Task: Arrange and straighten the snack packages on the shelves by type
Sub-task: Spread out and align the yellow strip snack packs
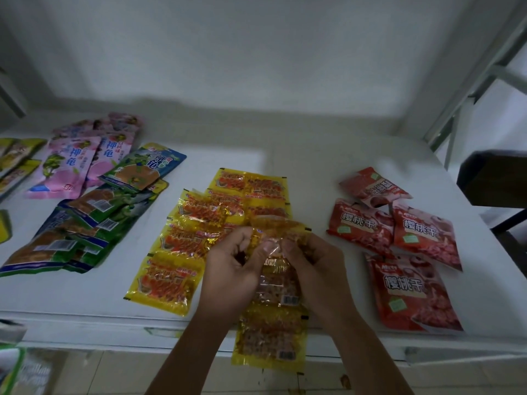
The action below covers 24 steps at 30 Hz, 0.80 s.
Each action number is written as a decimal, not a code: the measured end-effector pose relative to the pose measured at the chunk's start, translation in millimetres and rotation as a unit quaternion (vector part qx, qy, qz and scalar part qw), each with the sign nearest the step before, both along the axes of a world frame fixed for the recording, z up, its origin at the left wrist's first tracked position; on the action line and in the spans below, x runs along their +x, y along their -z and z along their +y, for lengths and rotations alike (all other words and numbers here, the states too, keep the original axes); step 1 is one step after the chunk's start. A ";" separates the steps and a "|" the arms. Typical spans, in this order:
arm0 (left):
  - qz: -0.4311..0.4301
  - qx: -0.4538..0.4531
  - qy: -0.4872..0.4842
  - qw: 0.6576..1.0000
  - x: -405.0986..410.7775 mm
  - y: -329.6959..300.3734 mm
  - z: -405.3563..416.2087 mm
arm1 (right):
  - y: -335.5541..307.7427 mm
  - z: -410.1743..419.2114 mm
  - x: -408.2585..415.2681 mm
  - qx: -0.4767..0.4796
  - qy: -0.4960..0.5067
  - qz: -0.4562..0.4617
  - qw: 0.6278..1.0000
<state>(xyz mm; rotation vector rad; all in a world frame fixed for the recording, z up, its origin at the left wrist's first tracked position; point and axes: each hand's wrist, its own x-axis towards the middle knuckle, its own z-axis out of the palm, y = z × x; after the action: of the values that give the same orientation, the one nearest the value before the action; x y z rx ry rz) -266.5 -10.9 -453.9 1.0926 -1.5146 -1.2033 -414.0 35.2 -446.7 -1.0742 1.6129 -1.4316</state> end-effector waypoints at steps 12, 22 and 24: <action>-0.022 -0.051 0.019 0.998 -2.0 -3.8 1.4 | -0.1 4.9 -1.0 -0.002 0.006 -0.010 1.000; -0.005 -0.068 0.047 0.997 -1.8 -4.8 4.8 | -2.1 0.4 -11.9 -0.008 0.025 -0.164 0.986; 0.008 -0.057 0.045 0.997 -1.8 -4.7 4.9 | 1.7 1.8 -12.7 -0.005 0.042 -0.155 0.987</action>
<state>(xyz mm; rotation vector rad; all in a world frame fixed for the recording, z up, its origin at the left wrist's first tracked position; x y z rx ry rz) -268.3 -6.0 -449.2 0.9457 -1.6137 -1.1697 -426.7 37.0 -448.3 -0.7519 1.4411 -1.5768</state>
